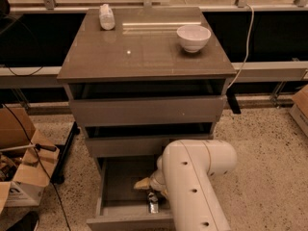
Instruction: Pick redbull can from bottom drawer and place on counter
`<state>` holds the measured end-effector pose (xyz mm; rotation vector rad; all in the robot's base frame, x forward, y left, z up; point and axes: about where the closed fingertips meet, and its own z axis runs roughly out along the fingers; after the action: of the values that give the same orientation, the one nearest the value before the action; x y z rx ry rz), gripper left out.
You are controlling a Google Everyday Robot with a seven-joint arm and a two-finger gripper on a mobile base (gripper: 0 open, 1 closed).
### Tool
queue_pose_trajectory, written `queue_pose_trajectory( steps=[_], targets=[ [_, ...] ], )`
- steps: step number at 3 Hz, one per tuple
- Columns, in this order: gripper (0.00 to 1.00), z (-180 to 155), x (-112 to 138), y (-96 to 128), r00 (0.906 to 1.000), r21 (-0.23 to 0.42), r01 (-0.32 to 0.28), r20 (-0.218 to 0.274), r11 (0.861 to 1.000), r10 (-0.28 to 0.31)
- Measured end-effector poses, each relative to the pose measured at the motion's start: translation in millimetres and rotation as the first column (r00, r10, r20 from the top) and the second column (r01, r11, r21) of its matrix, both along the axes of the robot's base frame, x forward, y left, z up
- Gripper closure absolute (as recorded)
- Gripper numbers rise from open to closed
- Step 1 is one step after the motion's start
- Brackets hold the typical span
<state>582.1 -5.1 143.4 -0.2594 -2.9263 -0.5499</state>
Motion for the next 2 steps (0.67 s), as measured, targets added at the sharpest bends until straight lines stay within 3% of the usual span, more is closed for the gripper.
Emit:
queue_pose_trajectory(
  steps=[1,2],
  targets=[
    [0.19,-15.1,-9.2,-4.4,0.9977,-0.015,0.039,-0.054,0.999,-0.04],
    [0.42,-15.1,-14.5,-7.2,0.9943,-0.015,0.072,-0.078,0.997,-0.073]
  ],
)
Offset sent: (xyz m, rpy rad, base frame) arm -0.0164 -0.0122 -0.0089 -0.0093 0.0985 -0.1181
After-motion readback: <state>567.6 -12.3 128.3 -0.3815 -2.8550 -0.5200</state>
